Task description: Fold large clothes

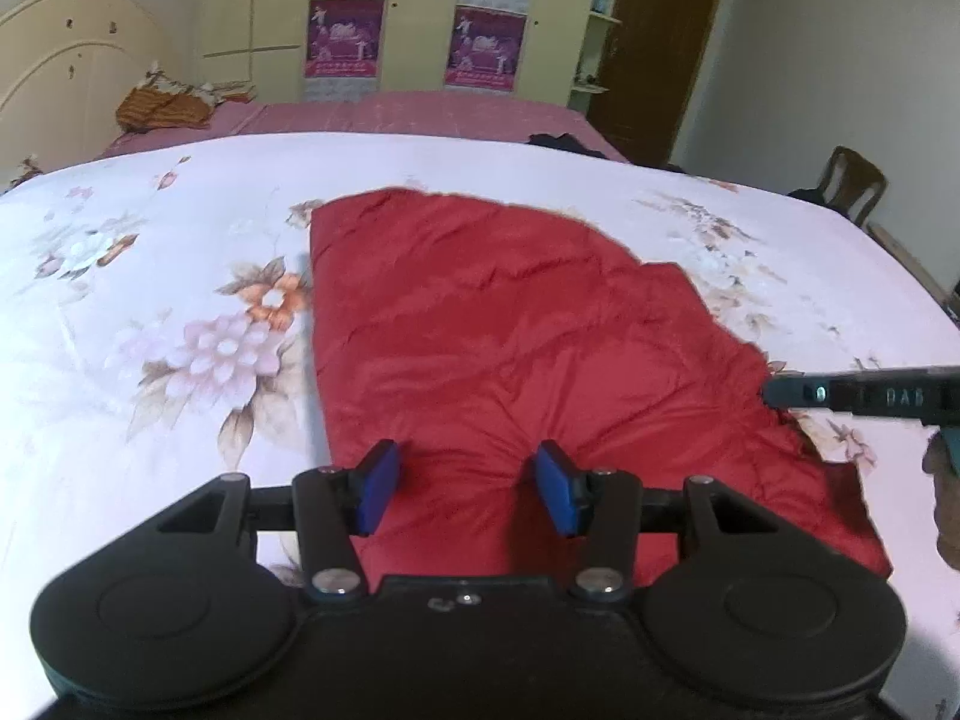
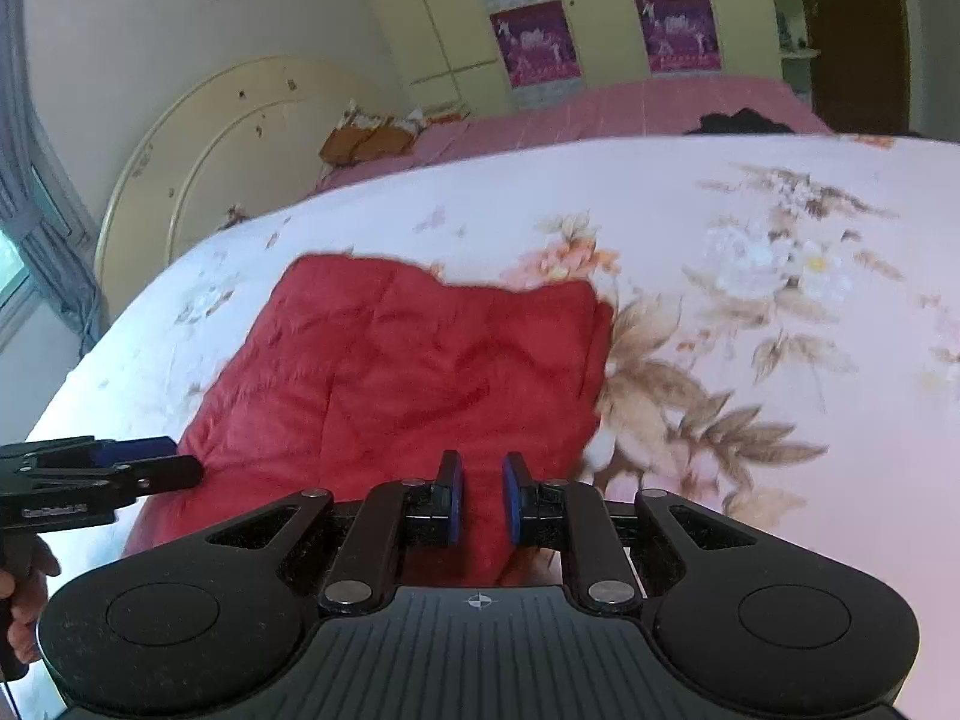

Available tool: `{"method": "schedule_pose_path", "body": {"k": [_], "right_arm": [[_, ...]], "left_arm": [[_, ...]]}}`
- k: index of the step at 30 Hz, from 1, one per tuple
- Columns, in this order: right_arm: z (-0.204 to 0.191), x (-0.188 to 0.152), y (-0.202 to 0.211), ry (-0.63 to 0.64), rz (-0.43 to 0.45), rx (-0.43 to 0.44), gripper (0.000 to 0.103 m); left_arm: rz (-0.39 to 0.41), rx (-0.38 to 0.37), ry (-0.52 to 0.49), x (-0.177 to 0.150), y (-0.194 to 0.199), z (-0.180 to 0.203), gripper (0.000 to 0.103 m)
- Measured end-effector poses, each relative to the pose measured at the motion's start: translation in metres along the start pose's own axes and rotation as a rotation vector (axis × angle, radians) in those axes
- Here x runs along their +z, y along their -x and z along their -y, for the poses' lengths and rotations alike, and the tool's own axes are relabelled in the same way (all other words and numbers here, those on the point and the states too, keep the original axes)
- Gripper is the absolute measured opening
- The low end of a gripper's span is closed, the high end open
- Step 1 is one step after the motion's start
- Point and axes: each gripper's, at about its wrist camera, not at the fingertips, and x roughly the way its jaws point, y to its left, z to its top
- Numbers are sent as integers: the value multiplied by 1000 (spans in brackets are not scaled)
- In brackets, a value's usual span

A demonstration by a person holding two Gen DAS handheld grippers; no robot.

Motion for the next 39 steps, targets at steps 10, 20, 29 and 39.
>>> {"method": "schedule_pose_path", "body": {"k": [10, 20, 29, 39], "right_arm": [[-15, -15, 46, 28, 28, 57, 16], [-26, -59, 111, 7, 35, 12, 23], [-41, -115, 166, 67, 88, -138, 103], [-68, -167, 235, 106, 146, -150, 103]], "left_arm": [[11, 51, 38, -19, 37, 12, 49], [99, 142, 134, -62, 110, 48, 93], [55, 187, 83, -102, 147, 91, 99], [152, 190, 44, -138, 214, 139, 99]]}}
